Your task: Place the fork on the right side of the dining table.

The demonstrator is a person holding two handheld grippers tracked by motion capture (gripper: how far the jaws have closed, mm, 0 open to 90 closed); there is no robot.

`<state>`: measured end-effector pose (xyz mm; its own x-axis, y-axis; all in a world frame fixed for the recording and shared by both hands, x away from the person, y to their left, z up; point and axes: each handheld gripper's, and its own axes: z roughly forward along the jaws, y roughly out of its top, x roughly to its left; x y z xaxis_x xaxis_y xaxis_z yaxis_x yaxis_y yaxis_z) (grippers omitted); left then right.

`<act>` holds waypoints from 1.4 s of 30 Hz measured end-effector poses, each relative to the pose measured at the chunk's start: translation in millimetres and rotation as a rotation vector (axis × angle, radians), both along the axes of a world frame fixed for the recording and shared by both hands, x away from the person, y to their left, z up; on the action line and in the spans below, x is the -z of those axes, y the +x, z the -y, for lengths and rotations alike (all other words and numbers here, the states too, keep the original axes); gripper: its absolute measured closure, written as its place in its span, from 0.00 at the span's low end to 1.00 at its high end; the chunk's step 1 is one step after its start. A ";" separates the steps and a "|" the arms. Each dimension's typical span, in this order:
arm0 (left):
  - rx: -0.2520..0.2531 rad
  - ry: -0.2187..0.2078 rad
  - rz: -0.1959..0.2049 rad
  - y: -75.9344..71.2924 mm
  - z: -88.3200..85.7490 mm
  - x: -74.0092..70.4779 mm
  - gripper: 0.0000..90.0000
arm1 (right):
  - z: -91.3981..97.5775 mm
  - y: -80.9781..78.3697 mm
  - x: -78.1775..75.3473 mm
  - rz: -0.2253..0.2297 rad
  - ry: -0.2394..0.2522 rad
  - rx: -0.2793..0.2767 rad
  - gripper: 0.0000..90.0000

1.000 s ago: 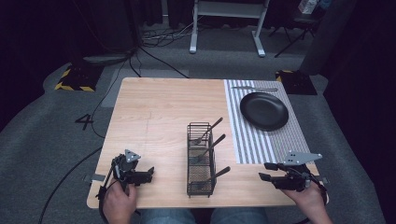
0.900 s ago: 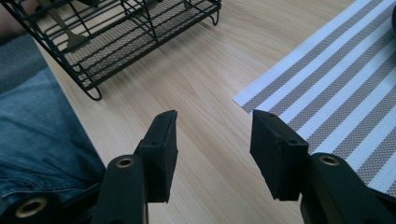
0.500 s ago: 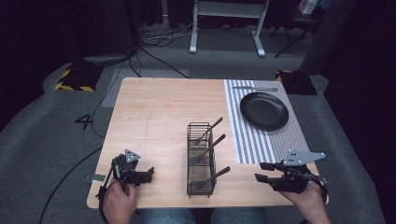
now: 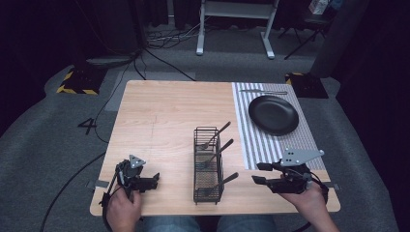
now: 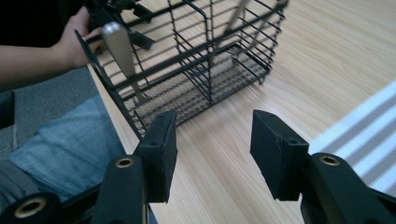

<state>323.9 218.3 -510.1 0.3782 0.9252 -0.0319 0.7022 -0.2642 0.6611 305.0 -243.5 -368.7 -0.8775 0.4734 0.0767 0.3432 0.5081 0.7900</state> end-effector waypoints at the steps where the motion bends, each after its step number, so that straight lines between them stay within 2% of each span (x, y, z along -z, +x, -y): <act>1: 0.000 -0.001 -0.001 -0.1 0.0 0.0 0.00 | -3.7 -0.2 -1.8 0.001 -0.001 -0.011 0.57; 8: 0.000 0.000 0.000 0.0 0.0 0.0 0.00 | -20.4 -4.3 -9.8 0.012 -0.004 -0.072 0.57; 18: 0.000 0.000 0.000 0.0 0.0 0.0 0.00 | -37.2 -12.0 -16.6 0.000 0.016 -0.147 0.57; 25: 0.000 0.000 0.000 0.0 0.0 0.0 0.00 | -48.1 -9.3 -18.6 -0.007 0.016 -0.172 0.58; 31: 0.000 0.000 0.000 0.0 0.0 0.0 0.00 | -56.5 -2.8 -15.6 -0.032 0.004 -0.176 0.69; 39: 0.000 0.000 0.000 0.0 0.0 0.0 0.00 | -60.0 5.3 -11.5 -0.101 0.020 -0.181 0.86; 42: 0.000 0.000 0.000 0.0 0.0 0.0 0.00 | -59.6 5.4 -11.1 -0.111 0.028 -0.179 0.87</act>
